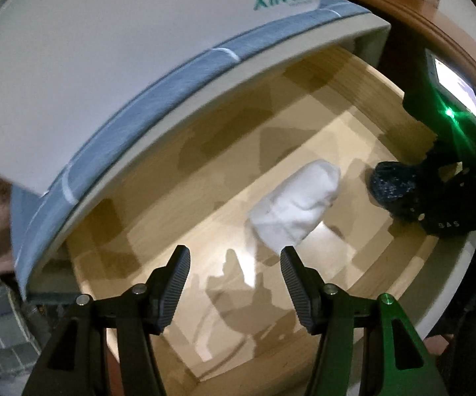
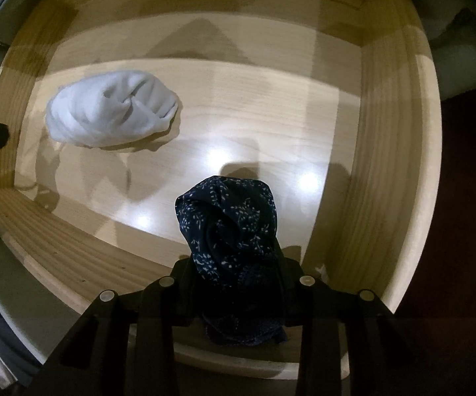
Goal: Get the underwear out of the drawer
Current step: 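Grasp the white sock roll in the drawer with the left tool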
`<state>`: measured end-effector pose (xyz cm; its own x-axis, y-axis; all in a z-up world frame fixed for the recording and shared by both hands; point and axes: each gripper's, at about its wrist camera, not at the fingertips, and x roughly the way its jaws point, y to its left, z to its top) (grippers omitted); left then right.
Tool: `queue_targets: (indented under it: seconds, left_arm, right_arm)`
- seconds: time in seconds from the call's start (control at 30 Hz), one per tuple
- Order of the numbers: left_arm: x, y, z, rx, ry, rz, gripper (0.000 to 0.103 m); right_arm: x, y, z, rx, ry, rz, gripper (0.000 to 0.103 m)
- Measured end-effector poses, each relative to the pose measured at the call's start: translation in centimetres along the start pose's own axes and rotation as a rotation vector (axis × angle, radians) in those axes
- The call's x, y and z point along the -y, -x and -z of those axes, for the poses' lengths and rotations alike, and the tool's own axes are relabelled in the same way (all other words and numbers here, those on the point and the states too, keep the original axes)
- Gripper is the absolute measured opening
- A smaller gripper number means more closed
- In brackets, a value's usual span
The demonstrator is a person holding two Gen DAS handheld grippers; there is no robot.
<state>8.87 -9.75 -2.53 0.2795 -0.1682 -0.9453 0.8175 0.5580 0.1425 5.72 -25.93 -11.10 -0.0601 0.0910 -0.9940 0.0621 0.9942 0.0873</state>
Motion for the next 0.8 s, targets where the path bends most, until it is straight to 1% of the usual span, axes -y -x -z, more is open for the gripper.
queue_targets:
  seconds: [0.07,0.17,0.3,0.43,0.6,0.8]
  left_arm:
    - [0.4,-0.3,-0.2,-0.006,-0.031,0.018,0.058]
    - [1.5,-1.1,-0.5,-0.026,-0.114,0.037,0.058]
    - [2.6,-2.1,-1.0,-0.043,-0.204,0.048,0.058]
    - [3.4,-3.2,-1.4,-0.058,-0.258,0.064,0.058]
    - [3.4,-4.3,-2.0,-0.072,-0.281,0.054,0.058]
    - [3.2,-6.0,-3.0,-0.099,-0.238,0.084,0.058]
  right_arm:
    - [0.0,0.1,0.0,0.001,-0.003,0.001,0.031]
    - [0.2,0.2,0.2,-0.001,-0.002,0.003,0.031]
    - [-0.1,-0.3,-0.2,0.002,-0.009,0.005,0.031]
    - [-0.1,-0.2,-0.3,0.003,-0.016,0.005,0.030]
    - [-0.1,-0.3,-0.4,0.001,-0.022,0.000,0.030]
    - [-0.2,-0.2,-0.5,0.000,-0.025,-0.005,0.030]
